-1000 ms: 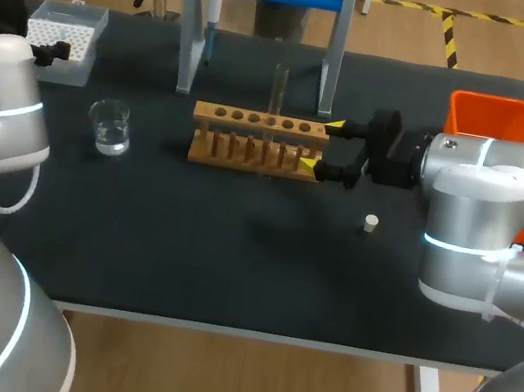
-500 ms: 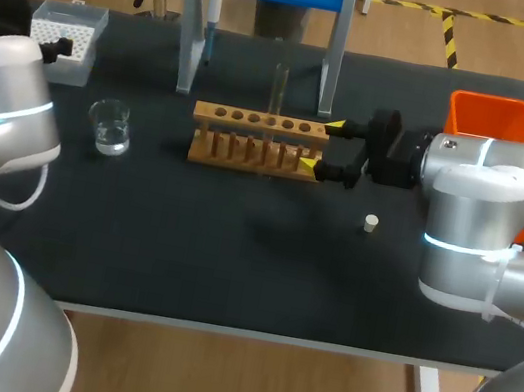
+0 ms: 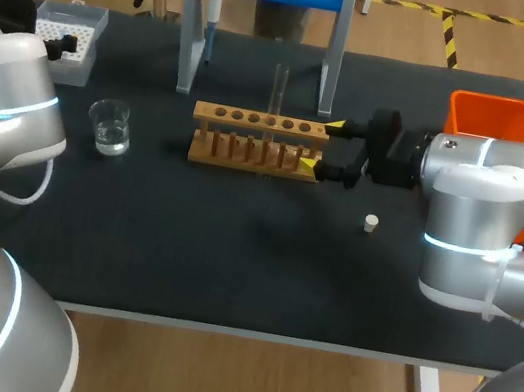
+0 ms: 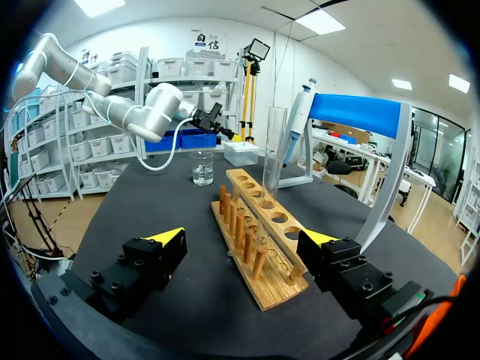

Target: Invert the test tube, pick up the pipette, mount the tip to pipette, aspirate from beaker and dispense into the tube, eject the tip, return the pipette, and cap with the stopper.

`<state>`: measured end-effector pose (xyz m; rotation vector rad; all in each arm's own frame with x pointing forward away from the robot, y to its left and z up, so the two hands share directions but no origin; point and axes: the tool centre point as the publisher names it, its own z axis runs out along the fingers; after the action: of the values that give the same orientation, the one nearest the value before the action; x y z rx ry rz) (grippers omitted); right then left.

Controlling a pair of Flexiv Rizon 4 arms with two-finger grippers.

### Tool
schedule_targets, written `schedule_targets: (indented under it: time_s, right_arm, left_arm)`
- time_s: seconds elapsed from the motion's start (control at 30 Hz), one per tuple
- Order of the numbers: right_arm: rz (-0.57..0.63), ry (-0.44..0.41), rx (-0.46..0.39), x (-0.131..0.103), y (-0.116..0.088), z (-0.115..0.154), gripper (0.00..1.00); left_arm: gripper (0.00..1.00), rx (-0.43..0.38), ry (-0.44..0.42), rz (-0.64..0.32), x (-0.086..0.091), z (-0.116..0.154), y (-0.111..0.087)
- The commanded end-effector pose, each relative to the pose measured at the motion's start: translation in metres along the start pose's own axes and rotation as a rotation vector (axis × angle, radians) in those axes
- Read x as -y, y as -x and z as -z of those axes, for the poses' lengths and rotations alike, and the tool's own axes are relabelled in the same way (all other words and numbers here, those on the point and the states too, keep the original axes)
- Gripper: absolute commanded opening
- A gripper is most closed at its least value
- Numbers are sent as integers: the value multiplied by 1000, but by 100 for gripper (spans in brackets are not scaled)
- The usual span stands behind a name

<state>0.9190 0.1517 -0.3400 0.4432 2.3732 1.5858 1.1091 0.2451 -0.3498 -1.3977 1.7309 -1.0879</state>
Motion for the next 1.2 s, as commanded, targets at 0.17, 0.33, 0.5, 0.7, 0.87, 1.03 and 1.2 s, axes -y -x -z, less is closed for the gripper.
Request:
schedule_targets:
  time_s: [0.17, 0.33, 0.5, 0.7, 0.87, 1.03, 1.2]
  right_arm:
    - [0, 1, 2, 0, 0, 0, 100]
    - [0, 1, 2, 0, 0, 0, 100]
    - [0, 1, 2, 0, 0, 0, 100]
    - [0, 1, 2, 0, 0, 0, 100]
    - [0, 1, 2, 0, 0, 0, 100]
    - [0, 1, 2, 0, 0, 0, 100]
    - [0, 1, 2, 0, 0, 0, 100]
  left_arm:
    - [100, 3, -4, 2, 1, -13, 2]
    - [100, -5, -4, -3, 3, -18, 3]
    - [100, -8, -3, -7, 5, -22, 4]
    - [77, -13, 1, -10, 7, -28, 5]
    - [73, -14, 3, -9, 7, -31, 6]
    - [66, -17, 5, -7, 6, -34, 6]
    - [58, -16, 8, -3, 5, -35, 6]
